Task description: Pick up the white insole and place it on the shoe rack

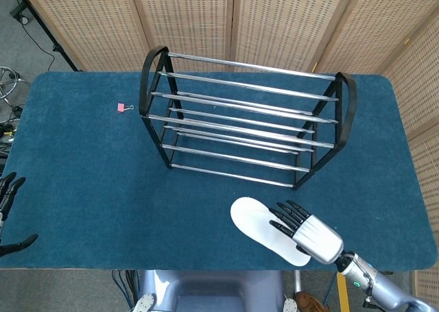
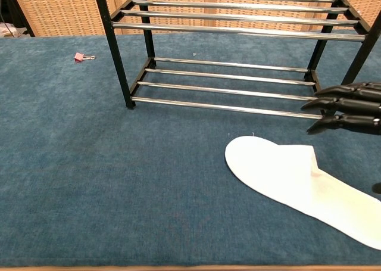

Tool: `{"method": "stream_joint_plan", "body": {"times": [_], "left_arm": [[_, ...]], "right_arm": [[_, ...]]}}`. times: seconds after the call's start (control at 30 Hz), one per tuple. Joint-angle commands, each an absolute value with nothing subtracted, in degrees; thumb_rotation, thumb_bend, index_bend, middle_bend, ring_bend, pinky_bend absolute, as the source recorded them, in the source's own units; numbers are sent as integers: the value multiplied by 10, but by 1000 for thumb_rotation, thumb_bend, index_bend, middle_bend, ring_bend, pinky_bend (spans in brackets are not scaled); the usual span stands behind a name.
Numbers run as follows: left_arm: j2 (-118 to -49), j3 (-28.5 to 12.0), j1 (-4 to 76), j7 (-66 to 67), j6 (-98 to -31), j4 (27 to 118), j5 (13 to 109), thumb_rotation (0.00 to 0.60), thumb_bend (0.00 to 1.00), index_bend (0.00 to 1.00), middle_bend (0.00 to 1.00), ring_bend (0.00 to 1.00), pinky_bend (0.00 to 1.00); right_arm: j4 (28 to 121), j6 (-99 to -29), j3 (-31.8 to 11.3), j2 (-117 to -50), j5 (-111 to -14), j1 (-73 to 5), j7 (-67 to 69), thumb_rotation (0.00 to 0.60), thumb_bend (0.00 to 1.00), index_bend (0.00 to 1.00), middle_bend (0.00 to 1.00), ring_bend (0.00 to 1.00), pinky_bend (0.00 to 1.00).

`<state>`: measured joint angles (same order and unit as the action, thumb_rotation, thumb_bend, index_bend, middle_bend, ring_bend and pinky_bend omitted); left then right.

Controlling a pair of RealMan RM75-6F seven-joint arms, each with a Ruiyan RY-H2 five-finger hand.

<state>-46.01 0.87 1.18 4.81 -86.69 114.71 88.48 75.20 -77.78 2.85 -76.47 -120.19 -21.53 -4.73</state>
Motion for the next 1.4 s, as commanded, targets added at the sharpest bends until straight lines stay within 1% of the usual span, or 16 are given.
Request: {"method": "stream_joint_plan", "body": {"times": [0.03, 0.13, 0.33, 0.53, 0.67, 0.83, 0.9, 0.93, 1.0, 1.07, 1.1, 1.2, 1.27, 1.4], "left_arm": [[-458, 8, 12, 45, -867, 1147, 884, 600, 0, 0, 0, 0, 0], [-457, 8, 12, 41, -865, 1146, 883, 600, 0, 0, 0, 0, 0], [-455, 7, 12, 34, -864, 1145, 881, 600, 0, 0, 0, 0, 0], [-454, 6, 15, 33, -860, 1145, 877, 600, 0, 0, 0, 0, 0], [-455, 5, 15, 31, -859, 1144, 875, 600, 0, 0, 0, 0, 0], [-456, 4, 15, 29, -860, 1143, 874, 600, 0, 0, 0, 0, 0], [-456, 3, 15, 28, -861, 1143, 874, 600, 0, 0, 0, 0, 0], [-456, 3, 15, 28, -861, 1143, 873, 600, 0, 0, 0, 0, 0], [-456, 2, 15, 27, -862, 1143, 872, 600, 0, 0, 0, 0, 0], [-457, 1, 15, 23, -862, 1141, 871, 600, 0, 0, 0, 0, 0], [-457, 0, 15, 22, -863, 1141, 870, 600, 0, 0, 0, 0, 0], [-456, -1, 15, 18, -864, 1139, 870, 600, 0, 0, 0, 0, 0], [-456, -1, 15, 16, -865, 1139, 870, 600, 0, 0, 0, 0, 0], [-455, -1, 15, 14, -865, 1139, 870, 600, 0, 0, 0, 0, 0]], "right_arm": [[740, -766, 27, -782, -1196, -226, -59, 600, 0, 201, 115, 49, 147], [721, -756, 22, -803, -1189, -235, -70, 600, 0, 209, 126, 60, 161], [675, -744, 19, -849, -1170, -251, -80, 600, 0, 220, 150, 103, 253], [644, -733, 20, -891, -1149, -266, -77, 600, 4, 244, 199, 157, 275], [631, -737, 21, -907, -1141, -271, -71, 600, 112, 275, 253, 215, 334], [618, -732, 19, -935, -1125, -284, -47, 600, 229, 337, 304, 266, 375], [612, -735, 20, -943, -1121, -288, -39, 600, 319, 375, 337, 295, 402], [610, -735, 20, -946, -1120, -289, -36, 600, 344, 383, 346, 304, 408], [602, -738, 19, -955, -1117, -293, -31, 600, 439, 401, 370, 333, 429], [592, -745, 17, -966, -1111, -296, -25, 600, 592, 429, 402, 381, 461], [588, -748, 18, -970, -1110, -297, -22, 600, 631, 459, 423, 405, 474], [579, -762, 20, -976, -1110, -298, -16, 600, 671, 541, 488, 468, 513], [577, -773, 21, -979, -1110, -297, -10, 600, 685, 563, 507, 487, 534], [579, -796, 23, -981, -1112, -297, -1, 600, 694, 588, 514, 494, 555]]}}
